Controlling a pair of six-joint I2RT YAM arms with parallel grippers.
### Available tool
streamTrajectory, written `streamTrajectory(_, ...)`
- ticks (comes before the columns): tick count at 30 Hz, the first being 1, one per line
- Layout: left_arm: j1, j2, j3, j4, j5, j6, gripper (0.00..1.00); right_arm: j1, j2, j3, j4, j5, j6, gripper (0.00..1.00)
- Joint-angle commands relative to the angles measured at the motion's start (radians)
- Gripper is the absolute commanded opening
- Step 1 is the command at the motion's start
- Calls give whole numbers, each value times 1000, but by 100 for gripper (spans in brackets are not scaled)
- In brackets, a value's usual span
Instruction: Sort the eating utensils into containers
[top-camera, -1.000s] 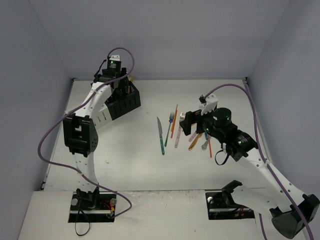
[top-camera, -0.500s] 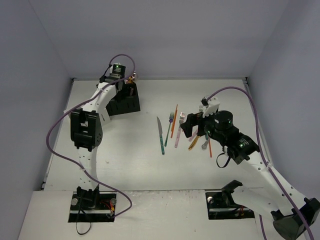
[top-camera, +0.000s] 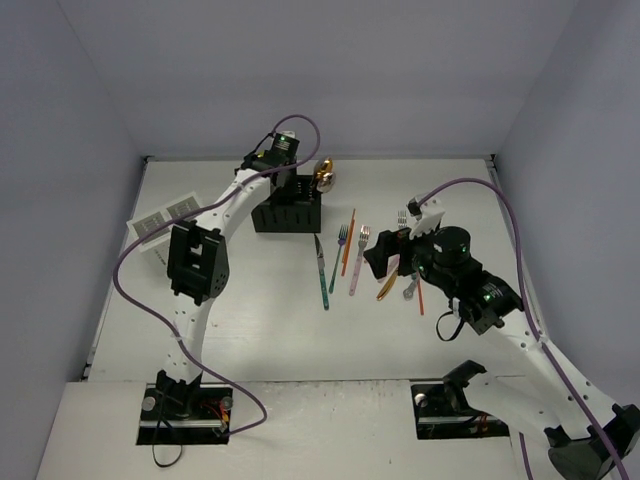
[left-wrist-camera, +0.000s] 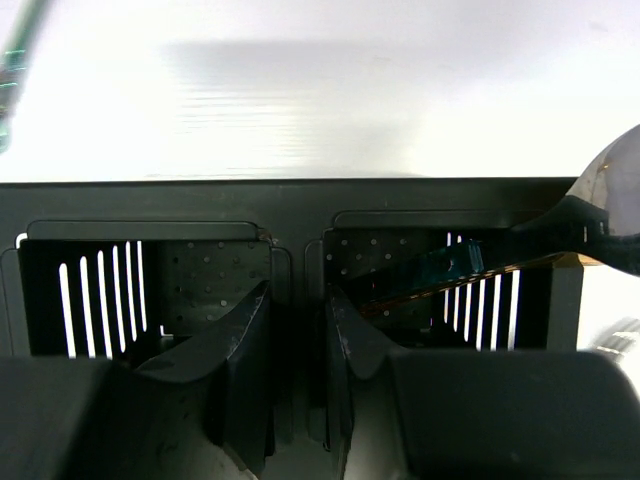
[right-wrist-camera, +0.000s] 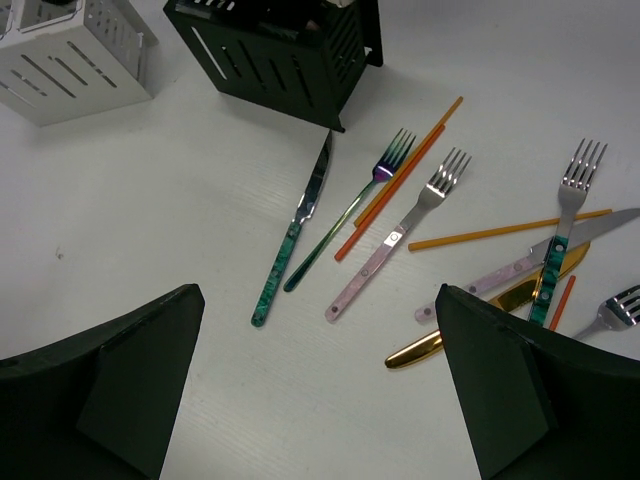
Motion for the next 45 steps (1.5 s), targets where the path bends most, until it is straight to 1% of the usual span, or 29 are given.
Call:
streamTrajectory(1, -80, -10, 125, 84, 46, -58, 0, -7, -27, -5, 40, 18, 12, 100)
streamTrajectory(3, -99, -6, 139, 82, 39, -59, 0, -7, -31, -7, 37, 18, 14, 100)
streamTrajectory(4, -106, -6, 141, 80, 34, -58, 2, -7, -33, -7, 35, 19, 14, 100)
streamTrajectory(6, -107, -23, 129, 77, 20, -50, 14, -7, -36, -9, 31, 21, 14, 100)
streamTrajectory(9, -104, -79, 104, 70, -23, -8, 37, -7, -36, -5, 27, 21, 11, 100)
streamTrajectory(10, -103, -99, 97, 69, -30, 3, 42, -7, -35, -4, 27, 21, 9, 100)
streamTrajectory(11, -100, -114, 91, 68, -35, 16, 44, -7, -33, -2, 27, 21, 6, 100)
streamTrajectory(14, -90, -179, 85, 50, -60, 76, 57, -7, -16, 13, 22, 13, -7, 100)
streamTrajectory(17, -72, -234, 88, 49, -62, 141, 63, -7, -4, 28, 21, 9, -15, 100)
streamTrajectory(19, -41, -258, 95, 50, -53, 205, 64, -7, 3, 35, 18, 5, -21, 100)
streamTrajectory(20, -28, -265, 100, 52, -44, 208, 64, -7, 3, 38, 18, 5, -21, 100)
streamTrajectory(21, -14, -270, 107, 52, -29, 255, 64, -7, 7, 43, 15, -1, -21, 100)
streamTrajectory(23, 47, -263, 109, 59, 9, 313, 64, -7, 17, 48, 13, -7, -21, 100)
streamTrajectory(24, 57, -251, 113, 64, 36, 332, 64, -7, 18, 49, 13, -9, -20, 100)
streamTrajectory(27, 150, -178, 140, 66, 140, 365, 64, -7, 27, 54, 8, -21, -20, 100)
streamTrajectory(29, 202, -94, 200, 58, 186, 385, 64, -7, 40, 57, 5, -33, -17, 100)
streamTrajectory(33, 242, 51, 318, 49, 239, 413, 64, -7, 63, 60, 1, -46, -9, 100)
streamTrajectory(40, 276, 229, 465, 59, 227, 388, 61, -7, 100, 60, 2, -59, 17, 100)
streamTrajectory(42, 284, 256, 471, 81, 217, 363, 61, -7, 105, 58, 1, -65, 23, 100)
streamTrajectory(45, 293, 272, 430, 152, 173, 351, 61, -6, 112, 52, 2, -72, 32, 100)
